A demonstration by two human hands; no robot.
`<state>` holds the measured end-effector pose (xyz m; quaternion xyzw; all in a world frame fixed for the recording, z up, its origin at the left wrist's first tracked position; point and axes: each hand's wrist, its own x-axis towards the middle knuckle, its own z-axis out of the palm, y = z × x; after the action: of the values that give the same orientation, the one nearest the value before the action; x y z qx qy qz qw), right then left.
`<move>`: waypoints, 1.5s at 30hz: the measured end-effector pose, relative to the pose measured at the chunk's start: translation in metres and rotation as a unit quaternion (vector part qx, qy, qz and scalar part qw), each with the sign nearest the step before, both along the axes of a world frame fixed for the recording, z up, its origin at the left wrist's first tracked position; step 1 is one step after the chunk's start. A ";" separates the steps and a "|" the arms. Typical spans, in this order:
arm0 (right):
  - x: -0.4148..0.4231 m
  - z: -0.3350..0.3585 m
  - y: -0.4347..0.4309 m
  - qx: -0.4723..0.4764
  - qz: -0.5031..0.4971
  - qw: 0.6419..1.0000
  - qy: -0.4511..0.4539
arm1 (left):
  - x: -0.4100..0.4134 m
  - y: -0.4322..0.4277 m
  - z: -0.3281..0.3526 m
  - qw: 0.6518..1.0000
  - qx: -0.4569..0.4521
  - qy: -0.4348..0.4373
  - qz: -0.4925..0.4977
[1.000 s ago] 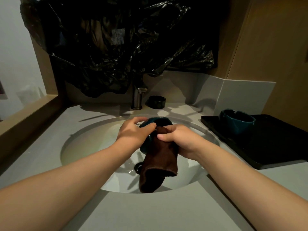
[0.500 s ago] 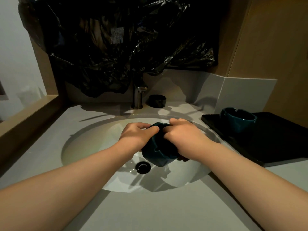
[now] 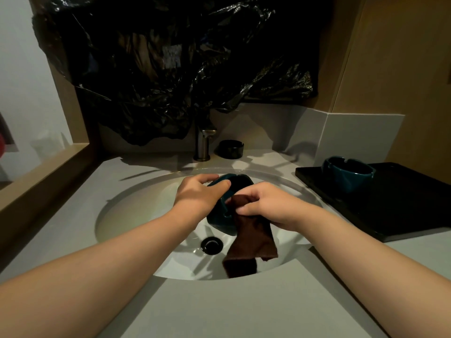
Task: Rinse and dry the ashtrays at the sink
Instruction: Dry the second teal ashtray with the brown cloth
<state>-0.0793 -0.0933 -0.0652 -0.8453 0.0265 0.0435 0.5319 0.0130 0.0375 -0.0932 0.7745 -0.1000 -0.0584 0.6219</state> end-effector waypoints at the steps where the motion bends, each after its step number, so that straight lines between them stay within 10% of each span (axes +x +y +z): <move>1: -0.001 0.000 0.000 0.061 -0.017 0.998 0.007 | 0.000 -0.001 0.000 1.000 -0.008 0.001 0.000; 16: -0.091 0.092 -0.050 0.179 -0.243 0.924 -0.236 | -0.045 -0.008 0.033 0.992 -0.120 0.036 0.020; 27: -0.211 0.074 -0.130 -0.178 -0.313 0.896 -0.261 | -0.119 -0.074 0.043 0.982 -0.164 0.065 -0.062; 36: -0.228 -0.006 -0.144 -0.474 -0.099 0.870 -0.092 | -0.146 -0.104 0.043 0.970 -0.193 0.125 -0.076; 45: -0.192 0.054 -0.151 -0.018 -0.284 0.957 -0.059 | -0.153 -0.126 0.050 0.964 -0.196 0.141 -0.110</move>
<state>-0.2716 -0.2445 -0.0112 -0.8137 0.2347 -0.1592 0.5073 -0.1402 -0.0881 -0.0436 0.6054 -0.1052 -0.2141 0.7593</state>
